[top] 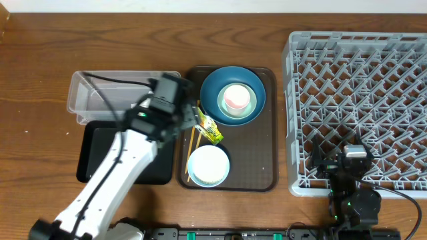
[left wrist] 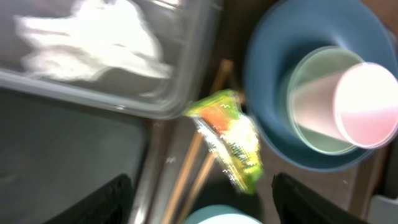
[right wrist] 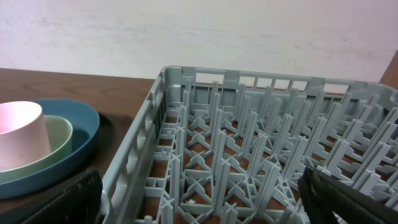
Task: Sort waste into correct bins and load items into the dishwasher rack
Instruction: 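Grasp the yellow snack wrapper with the left gripper, then move the wrapper left and release it into the clear bin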
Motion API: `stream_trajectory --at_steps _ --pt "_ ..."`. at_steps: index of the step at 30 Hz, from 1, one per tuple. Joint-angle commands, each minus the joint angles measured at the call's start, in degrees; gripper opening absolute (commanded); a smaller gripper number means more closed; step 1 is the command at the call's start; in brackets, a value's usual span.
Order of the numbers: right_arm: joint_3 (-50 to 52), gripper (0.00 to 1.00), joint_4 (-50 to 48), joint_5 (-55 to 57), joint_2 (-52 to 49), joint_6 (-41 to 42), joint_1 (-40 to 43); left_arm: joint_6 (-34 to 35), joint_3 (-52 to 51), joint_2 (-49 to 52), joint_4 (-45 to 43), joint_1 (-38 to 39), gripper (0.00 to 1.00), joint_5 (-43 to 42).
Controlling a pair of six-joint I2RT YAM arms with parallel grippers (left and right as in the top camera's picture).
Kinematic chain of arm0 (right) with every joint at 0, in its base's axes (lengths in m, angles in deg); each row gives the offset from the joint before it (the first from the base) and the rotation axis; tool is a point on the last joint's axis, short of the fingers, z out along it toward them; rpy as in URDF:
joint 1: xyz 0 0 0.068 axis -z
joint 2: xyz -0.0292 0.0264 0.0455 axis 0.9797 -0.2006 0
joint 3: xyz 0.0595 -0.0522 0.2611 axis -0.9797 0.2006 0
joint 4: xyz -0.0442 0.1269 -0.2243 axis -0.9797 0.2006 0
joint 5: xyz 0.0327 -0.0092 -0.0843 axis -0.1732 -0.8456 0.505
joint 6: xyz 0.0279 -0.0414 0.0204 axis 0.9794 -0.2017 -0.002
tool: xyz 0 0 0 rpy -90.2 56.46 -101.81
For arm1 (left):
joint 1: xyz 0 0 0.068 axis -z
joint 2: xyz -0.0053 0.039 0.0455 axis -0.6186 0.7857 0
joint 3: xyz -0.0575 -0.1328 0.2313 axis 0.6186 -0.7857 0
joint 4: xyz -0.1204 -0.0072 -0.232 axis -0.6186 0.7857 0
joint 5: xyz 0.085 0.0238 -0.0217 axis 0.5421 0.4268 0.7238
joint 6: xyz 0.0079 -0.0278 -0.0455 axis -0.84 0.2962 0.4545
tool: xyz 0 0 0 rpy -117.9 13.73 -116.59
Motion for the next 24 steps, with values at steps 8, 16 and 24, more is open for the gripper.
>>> stream_trajectory --at_steps 8,16,24 --pt "0.1 0.99 0.2 0.2 0.1 -0.7 0.0 3.7 -2.6 12.3 -8.6 3.8 0.49 0.0" --pt "0.1 0.99 0.2 0.2 0.1 -0.7 0.0 5.2 -2.6 20.8 -12.4 3.8 0.49 -0.1" --pt "0.1 0.99 0.2 0.2 0.1 -0.7 0.0 5.2 -2.6 23.8 -13.7 3.8 0.36 0.0"
